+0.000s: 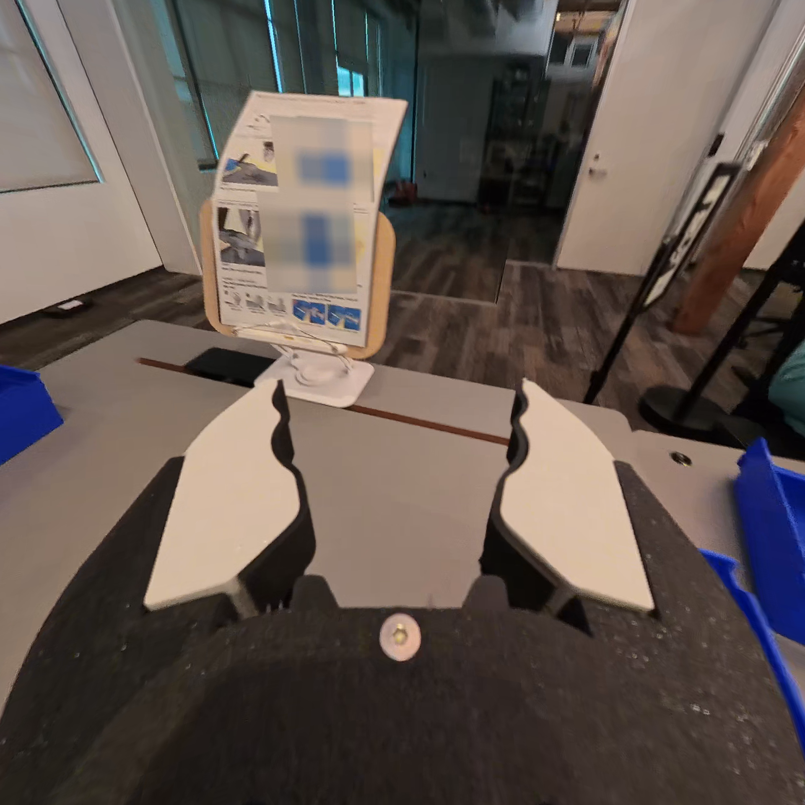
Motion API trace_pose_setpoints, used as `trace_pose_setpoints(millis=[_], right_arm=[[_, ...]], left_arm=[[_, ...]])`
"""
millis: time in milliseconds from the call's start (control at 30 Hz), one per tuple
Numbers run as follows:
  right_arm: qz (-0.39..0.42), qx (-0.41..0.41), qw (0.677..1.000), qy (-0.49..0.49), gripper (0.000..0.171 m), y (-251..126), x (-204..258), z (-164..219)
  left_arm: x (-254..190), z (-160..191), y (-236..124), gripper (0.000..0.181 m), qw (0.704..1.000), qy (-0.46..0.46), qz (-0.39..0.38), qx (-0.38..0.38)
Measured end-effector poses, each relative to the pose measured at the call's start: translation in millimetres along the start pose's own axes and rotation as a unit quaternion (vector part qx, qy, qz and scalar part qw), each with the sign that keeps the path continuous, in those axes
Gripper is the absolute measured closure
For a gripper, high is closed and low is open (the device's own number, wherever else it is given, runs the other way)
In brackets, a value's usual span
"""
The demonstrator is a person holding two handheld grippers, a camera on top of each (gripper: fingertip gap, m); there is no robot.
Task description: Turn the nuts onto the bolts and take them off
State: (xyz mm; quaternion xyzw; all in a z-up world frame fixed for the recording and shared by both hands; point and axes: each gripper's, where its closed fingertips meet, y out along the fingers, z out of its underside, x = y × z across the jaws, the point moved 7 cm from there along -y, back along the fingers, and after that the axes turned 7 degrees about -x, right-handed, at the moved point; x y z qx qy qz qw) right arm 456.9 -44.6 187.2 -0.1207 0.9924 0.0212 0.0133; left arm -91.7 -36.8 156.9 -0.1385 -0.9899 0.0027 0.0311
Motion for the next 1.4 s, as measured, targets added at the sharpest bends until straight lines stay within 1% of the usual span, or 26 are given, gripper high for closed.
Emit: trace_pose_setpoints(millis=[67,133,200,267,367,500,667,767,967,1133,1233,1400], right_arm=[[0.005,-0.009,1.0,-0.011,0.068,16.5,40.8,18.6],[0.006,0.008,1.0,-0.014,0.059,34.8,77.7,46.4],[0.013,0.036,0.999,-0.008,0.052,51.8,108.2,78.2],[0.02,0.048,0.999,0.003,0.052,66.8,132.4,108.6],[0.037,0.074,0.996,0.025,0.053,87.3,154.5,153.1],[0.038,0.14,0.987,0.069,0.054,110.4,173.0,208.0],[0.05,0.199,0.975,0.082,0.052,129.3,182.5,257.7],[0.057,0.221,0.971,0.074,0.052,136.2,186.4,273.5],[0.074,0.249,0.963,0.076,0.053,145.7,186.3,291.6],[0.087,0.282,0.951,0.094,0.053,148.5,181.9,299.0],[0.092,0.306,0.942,0.107,0.053,149.5,179.7,303.7],[0.104,0.332,0.934,0.077,0.052,151.5,182.5,307.5]], left_arm=[[-20.3,26.0,33.7,0.087,1.0,-0.008,-0.002,0.021],[-37.8,56.1,59.6,0.084,0.999,-0.016,-0.015,0.035],[-51.3,84.2,76.9,0.084,0.999,-0.017,-0.028,0.037],[-58.6,109.7,88.1,0.085,0.998,-0.01,-0.052,0.04],[-62.7,143.1,97.3,0.084,0.995,-0.011,-0.087,0.047],[-66.4,176.7,102.2,0.084,0.991,-0.037,-0.103,0.072],[-64.5,210.0,107.4,0.084,0.984,-0.044,-0.115,0.128],[-61.1,222.5,108.9,0.083,0.98,-0.058,-0.118,0.148],[-56.2,244.3,114.1,0.085,0.973,-0.049,-0.127,0.187],[-56.8,249.1,120.4,0.086,0.968,-0.051,-0.121,0.215],[-58.0,254.8,124.4,0.083,0.961,-0.049,-0.116,0.246],[-56.8,259.8,128.5,0.084,0.953,-0.075,-0.111,0.272]])
